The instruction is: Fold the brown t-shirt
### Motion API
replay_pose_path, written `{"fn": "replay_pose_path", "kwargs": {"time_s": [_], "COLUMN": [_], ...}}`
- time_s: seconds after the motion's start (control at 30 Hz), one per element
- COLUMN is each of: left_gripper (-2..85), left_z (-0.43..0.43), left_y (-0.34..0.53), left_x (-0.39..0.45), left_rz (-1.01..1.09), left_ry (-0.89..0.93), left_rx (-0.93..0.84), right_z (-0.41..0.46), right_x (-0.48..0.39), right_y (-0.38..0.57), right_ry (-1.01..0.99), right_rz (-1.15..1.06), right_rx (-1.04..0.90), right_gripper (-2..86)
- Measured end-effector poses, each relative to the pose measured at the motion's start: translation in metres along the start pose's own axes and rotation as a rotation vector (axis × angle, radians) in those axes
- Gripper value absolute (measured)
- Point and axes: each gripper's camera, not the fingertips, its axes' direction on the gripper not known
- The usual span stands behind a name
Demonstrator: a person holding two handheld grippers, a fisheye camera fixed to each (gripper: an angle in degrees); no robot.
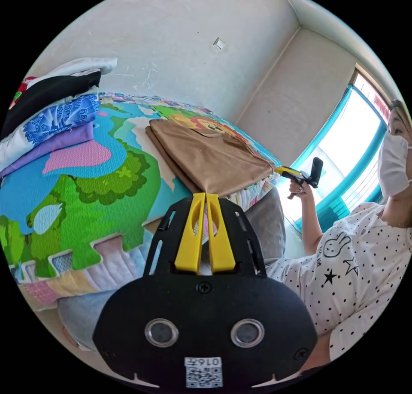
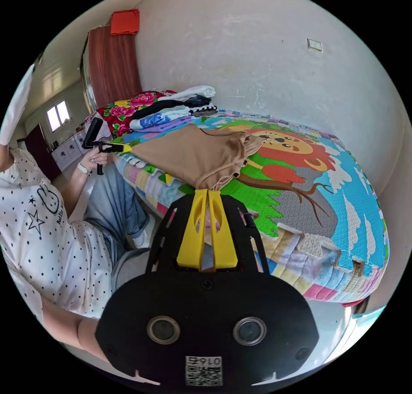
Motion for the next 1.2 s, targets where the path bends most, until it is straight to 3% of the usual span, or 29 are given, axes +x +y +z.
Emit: {"fn": "replay_pose_path", "kwargs": {"time_s": [0.13,0.2,0.37,0.53,0.63,0.8,0.93,1.2], "left_gripper": [-1.0,-1.0,-1.0,-1.0,-1.0,-1.0,-1.0,-1.0], "left_z": [-0.015,-0.018,-0.019,-0.023,-0.025,-0.027,-0.026,-0.029], "left_y": [0.018,0.021,0.025,0.023,0.021,0.018,0.014,0.000], "left_x": [0.003,0.004,0.007,0.012,0.012,0.008,0.001,-0.010], "left_rz": [-0.002,-0.005,-0.017,-0.005,-0.003,-0.002,-0.019,-0.031], "left_ry": [-0.027,-0.042,-0.058,-0.075,-0.076,-0.077,-0.066,-0.056], "left_rx": [0.005,0.007,0.012,0.017,0.018,0.014,0.010,0.005], "right_z": [-0.031,-0.030,0.037,0.106,0.128,0.128,0.160,0.132], "right_x": [0.008,0.018,0.064,0.101,0.116,0.136,0.172,0.225], "right_y": [-0.036,-0.067,-0.165,-0.233,-0.260,-0.294,-0.313,-0.358], "right_ry": [0.048,0.050,0.007,-0.034,-0.010,-0.029,-0.077,-0.199], "right_rz": [0.007,-0.013,0.005,0.032,0.056,0.034,0.074,0.217], "right_rx": [0.214,0.233,0.003,-0.204,-0.267,-0.218,-0.363,-0.223], "right_gripper": [2.7,5.2,11.7,10.2,4.4,0.9,1.0,1.8]}}
